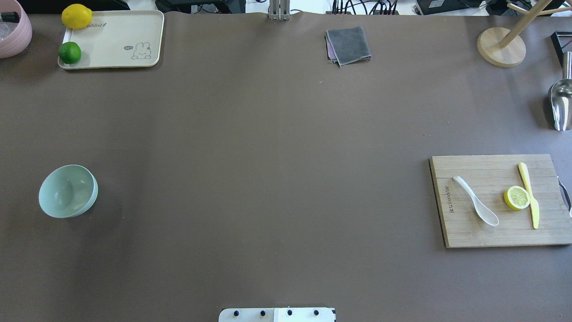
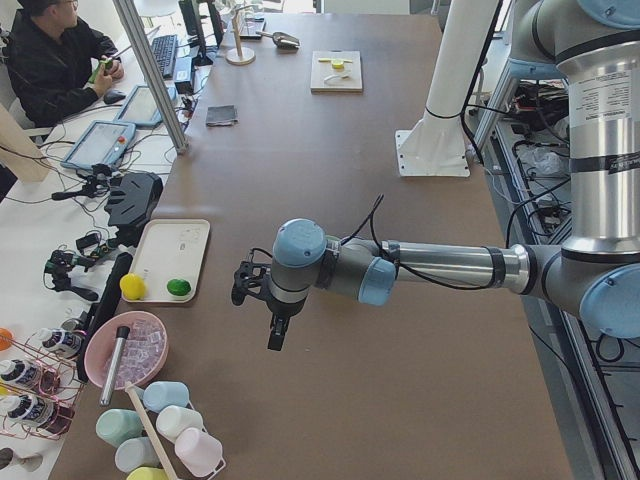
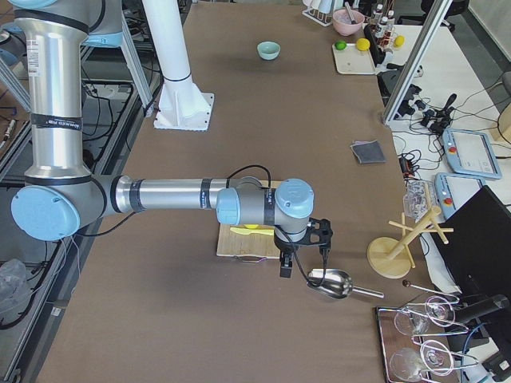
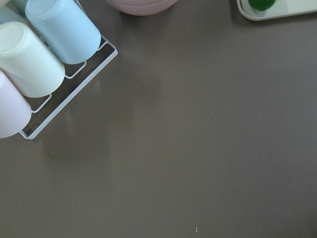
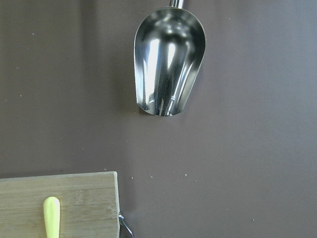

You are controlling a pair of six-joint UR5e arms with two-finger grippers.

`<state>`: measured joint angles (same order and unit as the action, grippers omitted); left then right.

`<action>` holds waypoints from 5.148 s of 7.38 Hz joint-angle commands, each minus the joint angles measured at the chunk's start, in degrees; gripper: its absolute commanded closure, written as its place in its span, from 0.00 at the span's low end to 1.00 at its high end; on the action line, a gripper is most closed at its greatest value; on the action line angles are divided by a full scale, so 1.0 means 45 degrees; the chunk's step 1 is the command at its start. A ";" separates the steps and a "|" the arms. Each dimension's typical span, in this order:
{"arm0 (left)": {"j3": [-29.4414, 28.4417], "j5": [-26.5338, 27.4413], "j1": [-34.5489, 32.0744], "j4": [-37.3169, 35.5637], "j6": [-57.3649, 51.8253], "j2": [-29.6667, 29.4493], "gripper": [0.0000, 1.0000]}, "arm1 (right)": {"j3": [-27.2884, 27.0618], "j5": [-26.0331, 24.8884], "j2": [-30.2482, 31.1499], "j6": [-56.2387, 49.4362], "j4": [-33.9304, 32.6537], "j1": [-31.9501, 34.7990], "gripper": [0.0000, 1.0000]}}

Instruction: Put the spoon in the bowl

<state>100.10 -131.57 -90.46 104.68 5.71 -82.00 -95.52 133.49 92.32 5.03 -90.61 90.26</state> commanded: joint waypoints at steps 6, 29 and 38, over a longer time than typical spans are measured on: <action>-0.0018 0.0000 0.0004 -0.0019 0.0019 -0.0058 0.02 | -0.0044 0.0081 -0.0047 0.0679 0.0058 -0.0020 0.00; -0.0679 -0.0273 0.4509 0.2802 0.5086 -0.2265 0.02 | -0.0493 0.1214 -0.1532 0.0659 0.0098 -0.1600 0.00; -0.2244 -0.0254 0.7755 0.8982 0.8340 -0.0625 0.02 | -0.1331 0.1254 -0.1571 0.4559 0.0098 -0.2947 0.00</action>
<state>90.07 -132.72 -57.26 143.71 43.25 -85.46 -100.66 139.21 85.26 21.92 -90.18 78.09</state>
